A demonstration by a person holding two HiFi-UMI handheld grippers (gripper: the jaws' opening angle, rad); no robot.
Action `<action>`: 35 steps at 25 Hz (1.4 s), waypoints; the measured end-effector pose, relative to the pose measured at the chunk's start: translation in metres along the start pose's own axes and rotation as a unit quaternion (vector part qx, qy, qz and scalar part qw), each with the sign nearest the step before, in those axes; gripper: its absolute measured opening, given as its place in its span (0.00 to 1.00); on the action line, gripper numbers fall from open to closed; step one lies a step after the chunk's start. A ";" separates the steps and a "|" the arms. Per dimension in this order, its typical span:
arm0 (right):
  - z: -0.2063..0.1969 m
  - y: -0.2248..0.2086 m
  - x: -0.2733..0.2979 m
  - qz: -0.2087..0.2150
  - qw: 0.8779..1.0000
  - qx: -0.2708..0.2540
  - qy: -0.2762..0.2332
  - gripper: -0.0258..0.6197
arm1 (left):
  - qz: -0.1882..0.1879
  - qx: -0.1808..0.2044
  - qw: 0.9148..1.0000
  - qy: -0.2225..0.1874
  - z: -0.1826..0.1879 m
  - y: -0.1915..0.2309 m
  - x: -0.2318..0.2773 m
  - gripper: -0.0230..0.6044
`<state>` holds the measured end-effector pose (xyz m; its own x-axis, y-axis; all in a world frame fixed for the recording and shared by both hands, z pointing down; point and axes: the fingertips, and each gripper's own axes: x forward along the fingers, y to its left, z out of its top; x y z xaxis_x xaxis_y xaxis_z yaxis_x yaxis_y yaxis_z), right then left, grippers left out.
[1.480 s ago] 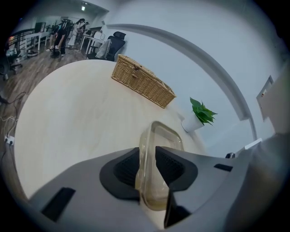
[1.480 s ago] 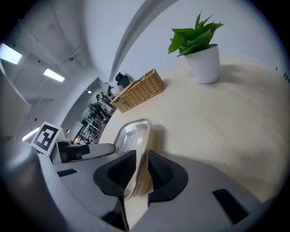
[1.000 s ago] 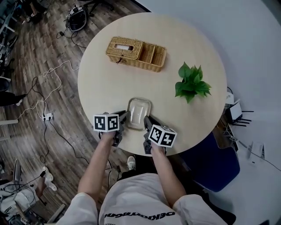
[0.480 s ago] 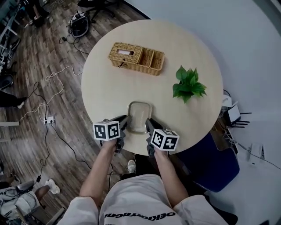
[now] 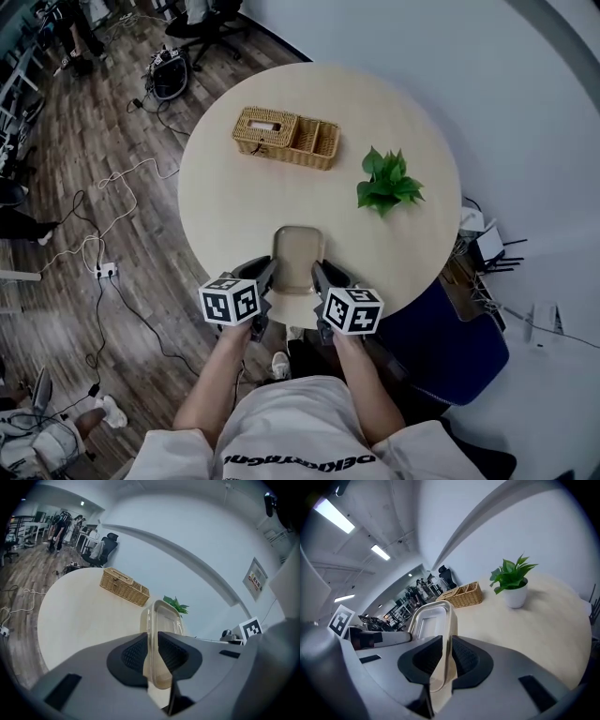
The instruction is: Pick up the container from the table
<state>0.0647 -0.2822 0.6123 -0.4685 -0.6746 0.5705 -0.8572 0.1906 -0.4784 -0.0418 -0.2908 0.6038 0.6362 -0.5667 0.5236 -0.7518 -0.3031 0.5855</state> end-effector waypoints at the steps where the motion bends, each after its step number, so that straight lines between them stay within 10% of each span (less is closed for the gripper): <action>1: 0.002 0.002 -0.005 -0.001 1.000 -0.004 -0.004 0.18 | 0.000 0.004 1.000 -0.006 0.001 -0.005 -0.004 0.16; 35: 0.010 0.120 -0.150 0.003 0.985 -0.112 -0.128 0.18 | 0.029 0.131 0.977 -0.167 -0.001 -0.098 -0.166 0.17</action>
<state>0.0348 -0.1653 0.4624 -0.4292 -0.8248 0.3680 -0.8937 0.3288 -0.3053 -0.0739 -0.1666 0.4602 0.5322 -0.7937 0.2945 -0.8314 -0.4243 0.3589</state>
